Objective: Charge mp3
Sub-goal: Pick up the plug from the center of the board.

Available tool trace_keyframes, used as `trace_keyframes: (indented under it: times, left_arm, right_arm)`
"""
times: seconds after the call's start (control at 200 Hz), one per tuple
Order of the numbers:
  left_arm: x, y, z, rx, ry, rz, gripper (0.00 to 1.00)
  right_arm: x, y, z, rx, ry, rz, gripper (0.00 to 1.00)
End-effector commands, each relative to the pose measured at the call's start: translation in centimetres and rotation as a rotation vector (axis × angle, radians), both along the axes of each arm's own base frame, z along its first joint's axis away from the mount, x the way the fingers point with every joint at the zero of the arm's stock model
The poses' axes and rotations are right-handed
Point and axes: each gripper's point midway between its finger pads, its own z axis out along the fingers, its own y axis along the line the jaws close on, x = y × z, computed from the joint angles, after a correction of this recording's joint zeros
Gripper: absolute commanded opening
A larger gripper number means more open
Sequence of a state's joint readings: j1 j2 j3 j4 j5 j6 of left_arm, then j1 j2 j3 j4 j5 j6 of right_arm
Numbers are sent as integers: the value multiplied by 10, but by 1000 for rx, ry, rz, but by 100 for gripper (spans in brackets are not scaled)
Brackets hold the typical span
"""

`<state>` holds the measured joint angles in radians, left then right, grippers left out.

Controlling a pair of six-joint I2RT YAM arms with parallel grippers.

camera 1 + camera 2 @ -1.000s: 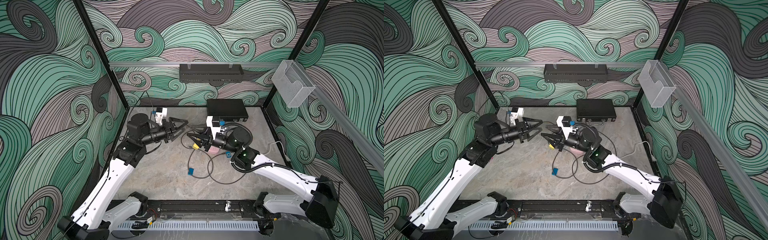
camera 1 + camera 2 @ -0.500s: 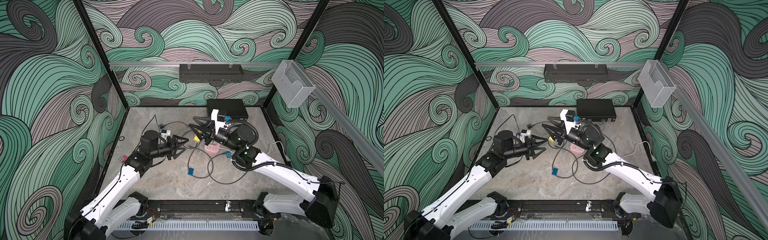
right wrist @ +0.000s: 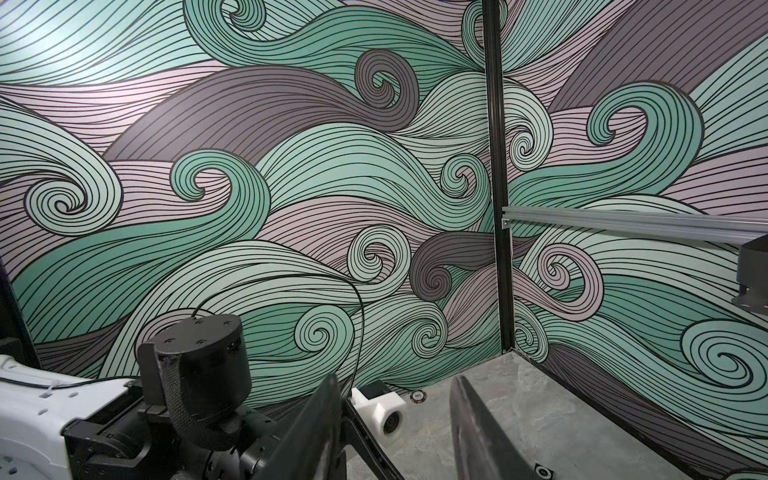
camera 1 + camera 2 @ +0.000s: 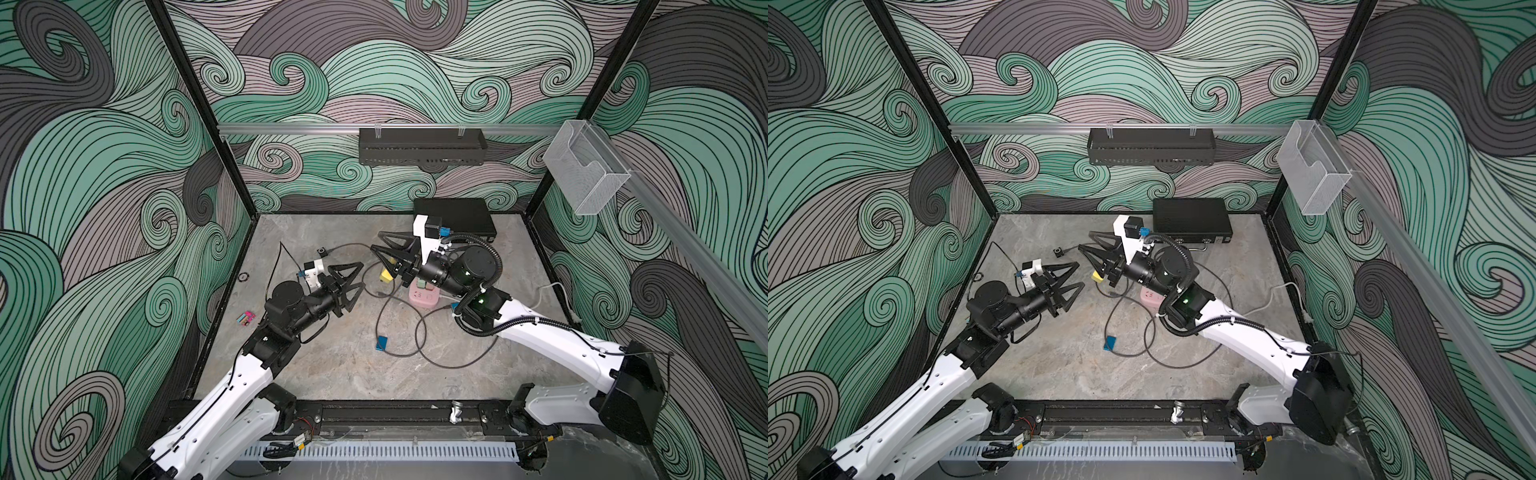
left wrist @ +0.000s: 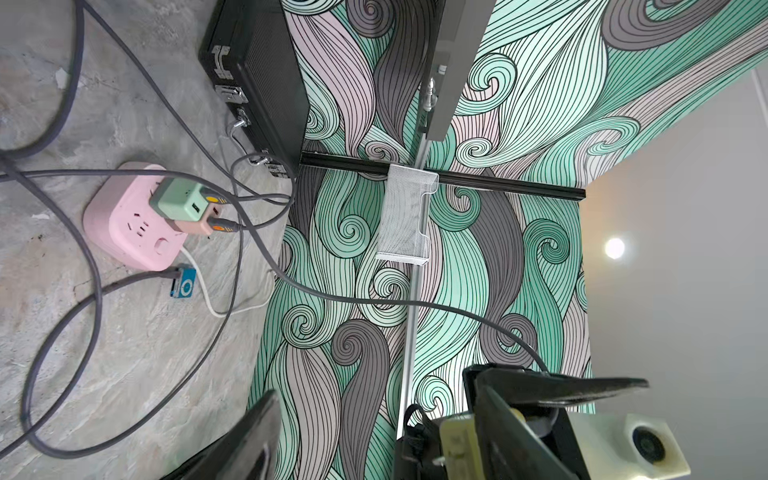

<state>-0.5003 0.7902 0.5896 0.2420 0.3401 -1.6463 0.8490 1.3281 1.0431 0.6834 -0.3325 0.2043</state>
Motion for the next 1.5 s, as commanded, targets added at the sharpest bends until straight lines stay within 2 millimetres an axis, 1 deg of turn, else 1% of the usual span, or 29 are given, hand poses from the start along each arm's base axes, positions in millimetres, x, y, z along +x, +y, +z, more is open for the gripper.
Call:
trace_keyframes:
  times: [0.0,0.145,0.2,0.396,0.556,0.656,0.726,0.781,0.876,0.921,0.987,1.102,1.262,1.307,1.402,1.497]
  left_arm:
    - [5,-9,44,-90,-96,4,72]
    - [9,-29,60,-152,-116,-28,73]
    - [10,-34,67,-170,-129,-31,73]
    - [3,-52,81,-201,-120,-74,73]
    - [-3,-60,81,-225,-88,-78,74]
    - [-5,-68,74,-239,-57,-79,73]
    - [-5,-72,67,-254,-36,-76,70]
    - [-4,-74,67,-283,-31,-70,67]
    - [-3,-71,65,-291,-23,-51,56]
    - [-2,-68,63,-283,-19,-33,52]
    - [-1,-60,64,-278,-24,2,45]
    - [-3,-45,64,-276,-30,60,42]
    - [-8,-23,70,-216,-55,132,36]
    - [-9,-19,70,-206,-59,150,34]
    - [-8,-13,73,-213,-77,174,29]
    - [-7,-14,76,-214,-87,177,25]
  right_arm:
    - [-4,0,21,41,-37,7,0]
    - [-7,3,16,12,-54,1,0]
    - [-8,4,16,5,-64,0,0]
    - [-6,7,12,-19,-102,-21,0]
    - [-2,11,8,-39,-143,-42,0]
    - [0,14,6,-53,-184,-58,0]
    - [-1,17,4,-68,-198,-57,0]
    - [-1,18,1,-81,-208,-59,0]
    - [-1,18,-5,-95,-213,-67,0]
    - [-1,18,-8,-104,-216,-70,0]
    - [0,17,-12,-115,-215,-74,0]
    - [0,16,-19,-134,-206,-78,0]
    - [0,15,-26,-154,-190,-83,0]
    - [0,14,-28,-160,-177,-79,6]
    - [-1,14,-32,-166,-147,-70,24]
    - [-5,15,-37,-167,-120,-41,33]
